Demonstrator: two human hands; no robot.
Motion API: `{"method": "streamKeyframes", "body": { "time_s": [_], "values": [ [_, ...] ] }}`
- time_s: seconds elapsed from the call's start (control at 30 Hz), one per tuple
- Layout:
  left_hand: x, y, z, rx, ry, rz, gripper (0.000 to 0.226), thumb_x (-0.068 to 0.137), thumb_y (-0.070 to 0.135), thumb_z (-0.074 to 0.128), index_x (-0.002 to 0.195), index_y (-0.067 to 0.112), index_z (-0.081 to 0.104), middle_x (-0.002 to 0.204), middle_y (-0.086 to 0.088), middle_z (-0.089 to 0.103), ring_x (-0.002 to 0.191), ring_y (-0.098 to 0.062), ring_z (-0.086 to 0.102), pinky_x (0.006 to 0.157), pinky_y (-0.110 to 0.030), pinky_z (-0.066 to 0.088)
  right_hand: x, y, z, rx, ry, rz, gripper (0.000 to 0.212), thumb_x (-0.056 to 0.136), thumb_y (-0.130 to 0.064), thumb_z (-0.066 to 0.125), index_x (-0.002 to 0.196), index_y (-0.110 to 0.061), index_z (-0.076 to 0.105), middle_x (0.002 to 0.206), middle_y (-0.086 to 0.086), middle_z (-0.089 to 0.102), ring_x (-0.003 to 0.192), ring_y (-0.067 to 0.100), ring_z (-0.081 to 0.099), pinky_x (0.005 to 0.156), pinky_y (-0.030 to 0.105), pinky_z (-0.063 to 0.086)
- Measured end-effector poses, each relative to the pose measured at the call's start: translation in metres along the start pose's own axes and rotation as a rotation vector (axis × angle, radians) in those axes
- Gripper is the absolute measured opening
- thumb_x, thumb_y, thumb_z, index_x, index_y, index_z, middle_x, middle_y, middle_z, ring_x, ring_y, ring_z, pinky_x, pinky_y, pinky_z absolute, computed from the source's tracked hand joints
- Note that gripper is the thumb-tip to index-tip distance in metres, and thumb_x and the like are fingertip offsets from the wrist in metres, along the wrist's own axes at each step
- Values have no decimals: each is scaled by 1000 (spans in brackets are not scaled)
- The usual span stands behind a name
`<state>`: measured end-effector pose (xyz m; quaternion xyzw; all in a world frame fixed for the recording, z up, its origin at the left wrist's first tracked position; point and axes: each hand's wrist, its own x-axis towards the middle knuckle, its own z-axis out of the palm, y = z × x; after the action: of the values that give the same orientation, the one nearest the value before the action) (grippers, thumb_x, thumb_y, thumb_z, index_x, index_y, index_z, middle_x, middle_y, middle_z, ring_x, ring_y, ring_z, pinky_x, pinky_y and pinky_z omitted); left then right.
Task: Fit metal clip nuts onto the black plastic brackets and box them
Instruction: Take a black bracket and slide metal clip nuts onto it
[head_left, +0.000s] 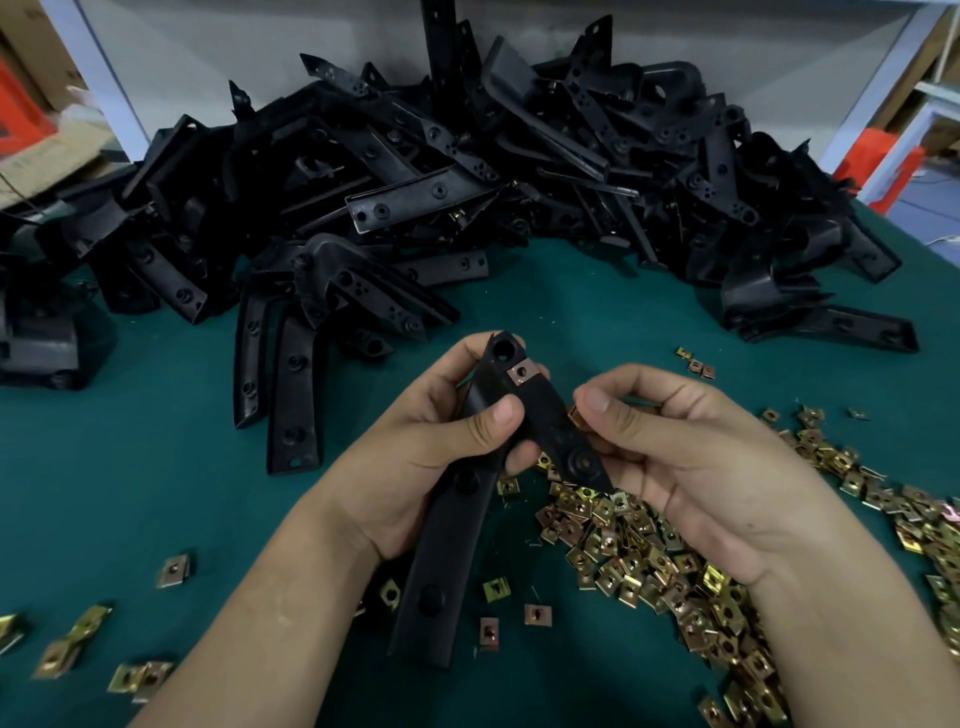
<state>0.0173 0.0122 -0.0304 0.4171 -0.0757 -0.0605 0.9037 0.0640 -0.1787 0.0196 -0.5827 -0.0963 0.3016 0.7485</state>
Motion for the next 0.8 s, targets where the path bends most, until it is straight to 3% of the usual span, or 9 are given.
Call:
{"method": "streamKeyframes", "body": {
  "time_s": [0.2, 0.33, 0.5, 0.63, 0.8],
  "values": [
    [1, 0, -1, 27, 24, 17, 39, 76, 14, 83, 111, 24, 69, 108, 1, 71, 92, -13, 71, 76, -25, 59, 2, 4, 5, 33, 70, -2, 20, 63, -23, 79, 75, -11, 68, 80, 12, 73, 68, 17, 70, 59, 24, 58],
    [1, 0, 0, 33, 37, 31, 36, 76, 12, 80, 109, 24, 70, 106, 1, 72, 90, -13, 72, 75, -25, 59, 2, 6, 7, 60, 91, -16, 12, 68, -19, 76, 71, -12, 67, 80, 12, 73, 67, 18, 70, 58, 23, 58],
    [1, 0, 0, 77, 60, 42, 35, 79, 3, 78, 105, 25, 70, 103, 1, 72, 87, -14, 70, 73, -25, 59, 1, 5, 10, 25, 66, -12, 17, 68, -20, 76, 70, -10, 62, 86, 14, 74, 68, 18, 71, 60, 23, 58],
    [3, 0, 0, 142, 96, 83, 32, 79, 8, 72, 106, 22, 66, 96, -3, 69, 81, -17, 68, 75, -27, 59, 2, 8, 14, -44, 91, -22, 18, 69, -23, 76, 67, -10, 63, 81, 11, 72, 69, 21, 71, 61, 25, 58],
    [3, 0, -1, 178, 116, 129, 33, 85, 0, 65, 113, 16, 56, 92, -3, 66, 81, -18, 67, 73, -27, 57, 3, 11, 18, -158, 133, -77, 34, 78, -35, 69, 72, -2, 64, 81, 14, 73, 75, 24, 74, 65, 25, 58]
  ]
}}
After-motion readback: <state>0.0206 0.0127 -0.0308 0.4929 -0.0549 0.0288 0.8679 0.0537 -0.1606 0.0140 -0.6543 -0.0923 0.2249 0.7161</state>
